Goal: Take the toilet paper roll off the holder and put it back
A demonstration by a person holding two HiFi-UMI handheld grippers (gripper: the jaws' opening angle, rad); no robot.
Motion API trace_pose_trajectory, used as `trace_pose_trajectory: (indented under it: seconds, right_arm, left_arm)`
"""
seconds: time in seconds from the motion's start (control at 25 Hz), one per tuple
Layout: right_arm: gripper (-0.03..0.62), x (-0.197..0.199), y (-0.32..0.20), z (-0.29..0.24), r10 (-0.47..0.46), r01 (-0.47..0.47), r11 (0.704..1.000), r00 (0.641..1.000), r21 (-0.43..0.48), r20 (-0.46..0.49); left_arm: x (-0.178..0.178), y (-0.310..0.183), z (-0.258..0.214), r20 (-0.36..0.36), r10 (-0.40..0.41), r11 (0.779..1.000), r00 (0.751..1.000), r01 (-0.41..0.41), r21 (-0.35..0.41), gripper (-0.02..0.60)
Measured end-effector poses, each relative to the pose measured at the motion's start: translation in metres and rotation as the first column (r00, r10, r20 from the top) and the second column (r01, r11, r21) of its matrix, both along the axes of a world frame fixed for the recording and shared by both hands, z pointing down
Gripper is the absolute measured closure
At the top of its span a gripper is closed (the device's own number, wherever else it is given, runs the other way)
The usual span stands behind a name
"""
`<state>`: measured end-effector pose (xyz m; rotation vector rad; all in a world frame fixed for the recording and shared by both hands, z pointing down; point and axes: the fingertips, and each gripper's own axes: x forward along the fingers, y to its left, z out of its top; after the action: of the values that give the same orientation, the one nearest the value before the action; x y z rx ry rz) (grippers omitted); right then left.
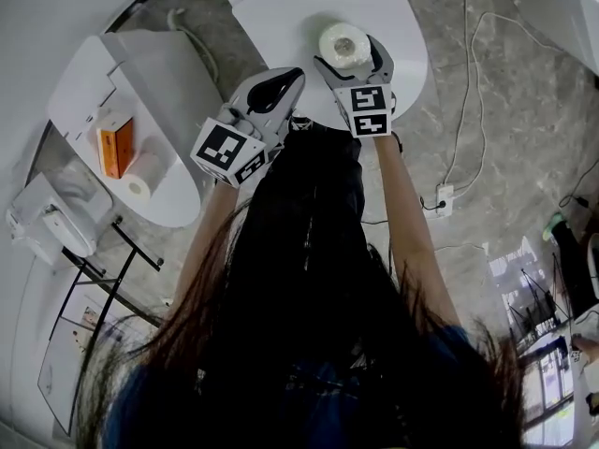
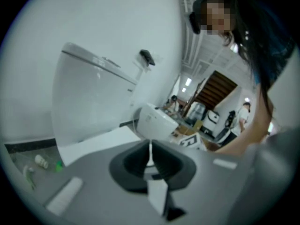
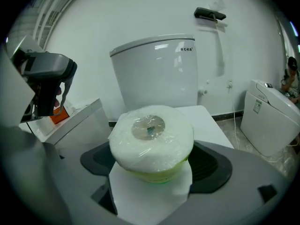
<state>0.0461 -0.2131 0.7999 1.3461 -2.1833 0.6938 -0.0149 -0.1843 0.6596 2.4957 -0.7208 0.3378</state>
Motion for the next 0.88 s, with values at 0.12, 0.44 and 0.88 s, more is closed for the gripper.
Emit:
trace_pose_trajectory:
  seconds: [0.12, 0.44, 0.88]
  right_arm:
    - [0.157, -0.001, -0.006, 0.000, -0.023, 0.024, 0.998, 0.999, 0.053, -0.033]
    - [0.158, -0.002, -0.017, 0.000, -0.042, 0.045, 0.995, 0.998, 0.088, -0.040]
    - [0.158, 0.005, -0.026, -0.030, 0.007, -0.007, 1.000, 1.000, 0.020, 0.015]
  left_arm:
    - [-0.002, 0.001, 0.007, 0.000, -0.020, 1.000, 1.000, 0.020, -0.010, 0.581]
    - [-0.004, 0.008, 0.019, 0.017, -0.014, 0.999, 1.000, 0.015, -0.030, 0.581]
    - [-0.011, -0.001, 0.000, -0.013, -0.075, 0.997, 0.997, 0.074, -0.038, 0.571]
